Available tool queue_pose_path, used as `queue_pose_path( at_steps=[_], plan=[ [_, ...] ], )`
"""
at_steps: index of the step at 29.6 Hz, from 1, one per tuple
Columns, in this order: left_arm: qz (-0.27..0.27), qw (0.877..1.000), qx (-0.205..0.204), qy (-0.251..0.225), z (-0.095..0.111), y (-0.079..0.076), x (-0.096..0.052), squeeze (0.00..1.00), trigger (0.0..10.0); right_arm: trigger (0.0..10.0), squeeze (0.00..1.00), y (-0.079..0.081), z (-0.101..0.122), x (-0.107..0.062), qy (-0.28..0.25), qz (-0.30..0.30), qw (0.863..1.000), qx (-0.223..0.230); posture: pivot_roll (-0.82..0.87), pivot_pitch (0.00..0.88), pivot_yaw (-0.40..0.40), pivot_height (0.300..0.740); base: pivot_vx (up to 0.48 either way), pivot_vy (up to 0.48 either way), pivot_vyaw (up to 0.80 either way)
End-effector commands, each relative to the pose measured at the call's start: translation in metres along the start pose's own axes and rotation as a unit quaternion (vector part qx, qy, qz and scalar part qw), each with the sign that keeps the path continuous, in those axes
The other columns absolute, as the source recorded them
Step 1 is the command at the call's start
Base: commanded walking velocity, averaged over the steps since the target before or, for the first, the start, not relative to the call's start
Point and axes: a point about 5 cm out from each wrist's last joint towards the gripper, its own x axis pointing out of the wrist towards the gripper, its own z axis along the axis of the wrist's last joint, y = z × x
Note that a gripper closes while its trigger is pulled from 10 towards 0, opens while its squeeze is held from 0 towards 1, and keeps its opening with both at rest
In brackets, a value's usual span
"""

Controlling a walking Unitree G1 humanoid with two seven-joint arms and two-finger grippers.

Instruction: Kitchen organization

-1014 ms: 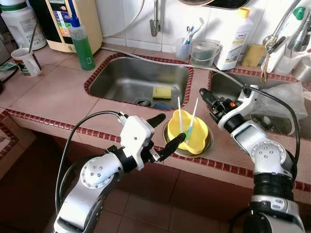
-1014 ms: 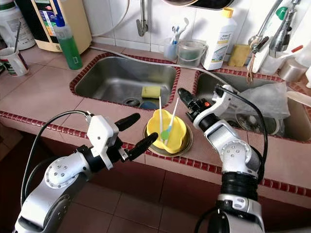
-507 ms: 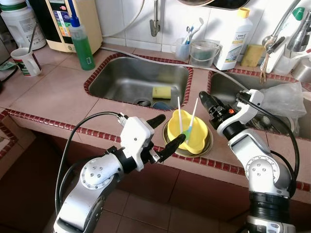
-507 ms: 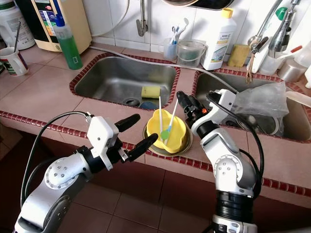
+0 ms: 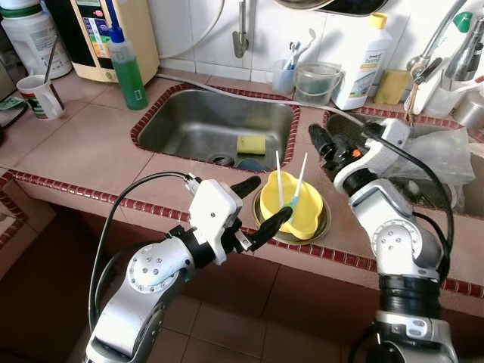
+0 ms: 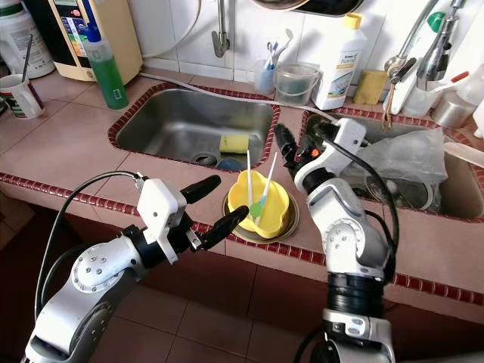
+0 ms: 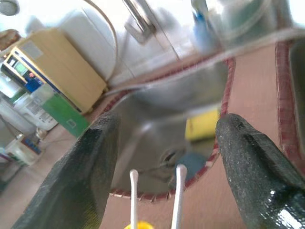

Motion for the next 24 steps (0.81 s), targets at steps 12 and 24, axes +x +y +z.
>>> queue_pose_path(
  at_steps=[12, 24],
  plan=[
    [0.009, 1.000, 0.001, 0.000, 0.002, 0.001, 0.002, 0.00, 10.0, 10.0, 0.00, -0.014, -0.001, 0.023, 0.061, -0.021, 0.997, 0.046, -0.06, 0.062, -0.016, 0.740, 0.000, 0.000, 0.00],
    [0.011, 1.000, -0.001, -0.001, 0.003, 0.000, 0.002, 0.00, 10.0, 10.0, 0.00, -0.014, -0.006, 0.023, 0.101, 0.023, 0.992, 0.077, -0.06, 0.067, -0.021, 0.740, 0.000, 0.000, 0.00]
  ],
)
